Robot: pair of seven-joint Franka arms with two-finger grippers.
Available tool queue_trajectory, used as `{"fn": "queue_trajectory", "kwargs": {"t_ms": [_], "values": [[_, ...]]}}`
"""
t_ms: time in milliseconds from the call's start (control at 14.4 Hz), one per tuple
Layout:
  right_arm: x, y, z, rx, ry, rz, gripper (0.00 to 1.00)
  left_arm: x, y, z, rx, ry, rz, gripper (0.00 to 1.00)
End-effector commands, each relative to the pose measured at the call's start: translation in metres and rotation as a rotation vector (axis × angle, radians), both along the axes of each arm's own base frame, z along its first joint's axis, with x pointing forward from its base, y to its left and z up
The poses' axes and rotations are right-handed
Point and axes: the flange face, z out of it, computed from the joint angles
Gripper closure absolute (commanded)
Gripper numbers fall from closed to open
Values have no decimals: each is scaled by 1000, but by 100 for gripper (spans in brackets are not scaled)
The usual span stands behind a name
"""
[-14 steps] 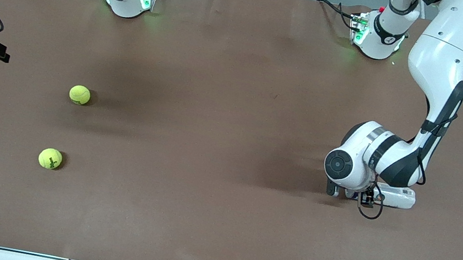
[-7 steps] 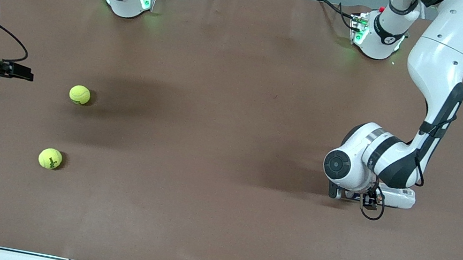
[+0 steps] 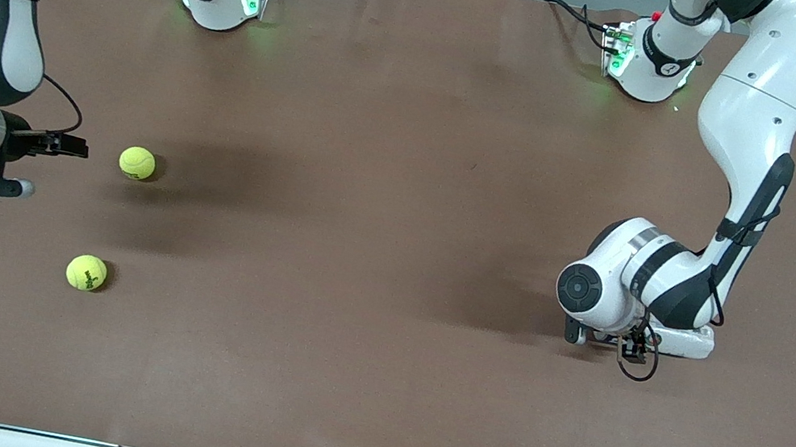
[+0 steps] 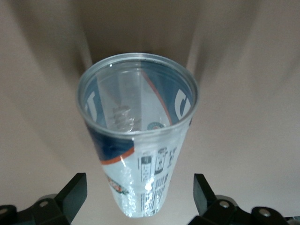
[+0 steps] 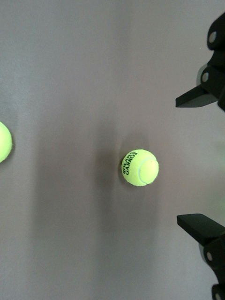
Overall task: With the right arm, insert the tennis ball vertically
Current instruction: 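Lower the right gripper over the nearer tennis ball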
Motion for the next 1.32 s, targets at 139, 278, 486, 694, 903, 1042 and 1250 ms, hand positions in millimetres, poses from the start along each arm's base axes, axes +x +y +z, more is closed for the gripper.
{"fn": "queue_trajectory", "kwargs": {"t_ms": [139, 278, 486, 694, 903, 1042, 1250], "values": [[-26, 1, -36, 8, 14, 4, 0, 3, 3, -9, -2, -16, -12, 0], [-33, 1, -46, 10, 27, 2, 0, 2, 4, -14, -2, -8, -13, 0], [-45, 3, -73, 10, 9, 1, 0, 2, 7, -17, -4, -4, -7, 1], [-48, 4, -83, 8, -8, -4, 0, 4, 17, -25, -19, -4, 1, 2], [-48, 5, -88, 10, 1, -5, 0, 5, 20, -29, -25, -3, 1, 8], [-48, 8, -91, 37, 2, -29, 0, 5, 20, -29, -25, -3, 1, 10], [-48, 10, -91, 38, 2, -26, 0, 5, 16, -28, -27, -6, -4, 23]]}}
